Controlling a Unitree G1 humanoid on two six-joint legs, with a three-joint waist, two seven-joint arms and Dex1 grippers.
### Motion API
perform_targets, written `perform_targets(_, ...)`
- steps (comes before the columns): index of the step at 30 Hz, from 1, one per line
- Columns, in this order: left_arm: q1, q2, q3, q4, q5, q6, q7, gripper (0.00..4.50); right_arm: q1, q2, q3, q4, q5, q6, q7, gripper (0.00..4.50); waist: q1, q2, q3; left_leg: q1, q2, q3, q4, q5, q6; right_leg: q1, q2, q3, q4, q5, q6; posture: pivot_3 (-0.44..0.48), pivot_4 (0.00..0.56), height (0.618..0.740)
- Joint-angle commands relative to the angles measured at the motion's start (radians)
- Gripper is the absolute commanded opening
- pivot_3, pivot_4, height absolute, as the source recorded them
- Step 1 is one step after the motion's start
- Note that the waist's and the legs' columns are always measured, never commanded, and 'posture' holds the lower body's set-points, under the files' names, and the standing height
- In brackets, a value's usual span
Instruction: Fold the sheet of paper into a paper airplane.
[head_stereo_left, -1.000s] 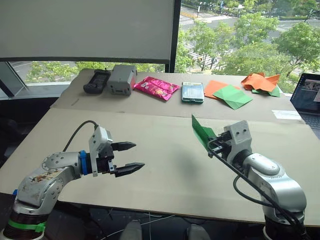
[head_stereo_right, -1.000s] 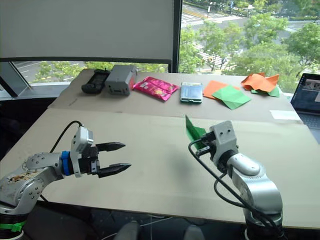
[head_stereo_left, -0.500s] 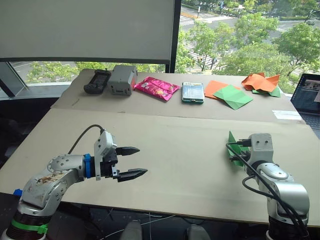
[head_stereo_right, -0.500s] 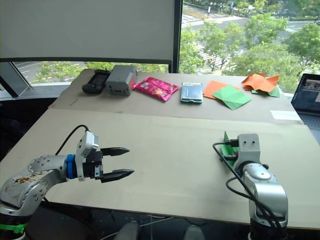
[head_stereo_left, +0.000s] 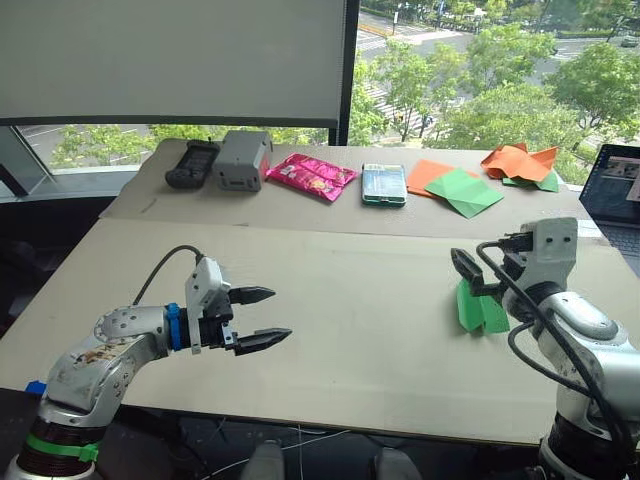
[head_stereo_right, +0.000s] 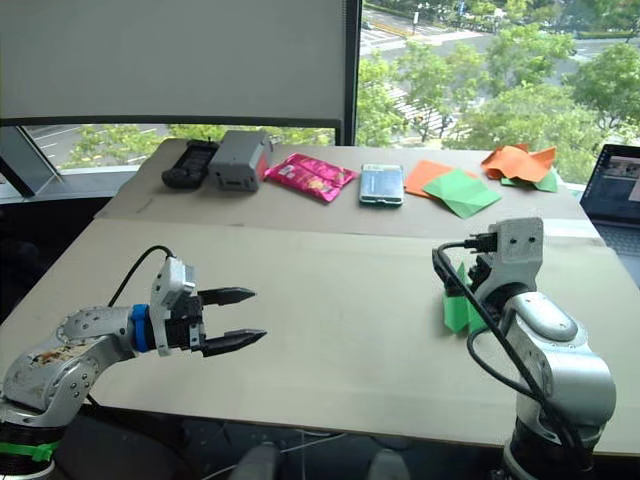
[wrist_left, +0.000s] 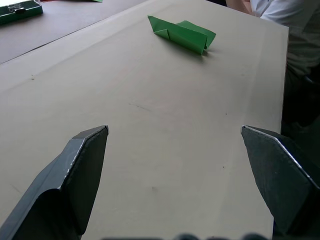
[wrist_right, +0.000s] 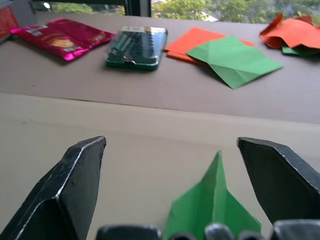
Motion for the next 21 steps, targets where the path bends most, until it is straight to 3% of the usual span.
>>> perform_targets(1,-0.021,-0.056,0.046,0.054,0.067,-0.057,0.129,4.5,0.073,-0.006,0.075,-0.041,0.108,-0.149,0.154,4.44,0.001,-0.003,0.0,0.0,0.0,0.0,0.0,0.0,0.0,0.001,0.0,0.0,0.0,0.0,0.0,0.0,0.15,0.713)
perform_targets(9,0.024,-0.159,0.086,0.105,0.159,-0.106,0.319,4.5,0.27,-0.039,0.281,0.176,-0.083,-0.522,0.163,4.44,0.006,-0.004,0.0,-0.001,-0.001,0.0,0.002,0.0,0.0,0.005,0.0,0.0,-0.007,0.0,0.0,0.0,0.15,0.713)
perform_targets(21,0.02,-0.203,0.102,0.111,0.143,-0.122,0.341,4.5,0.267,-0.021,0.291,0.281,-0.095,-0.616,0.133,4.44,0.013,-0.003,0.0,0.0,-0.001,0.0,0.002,0.0,0.0,0.006,0.0,0.0,-0.006,0.0,0.0,0.0,0.15,0.713)
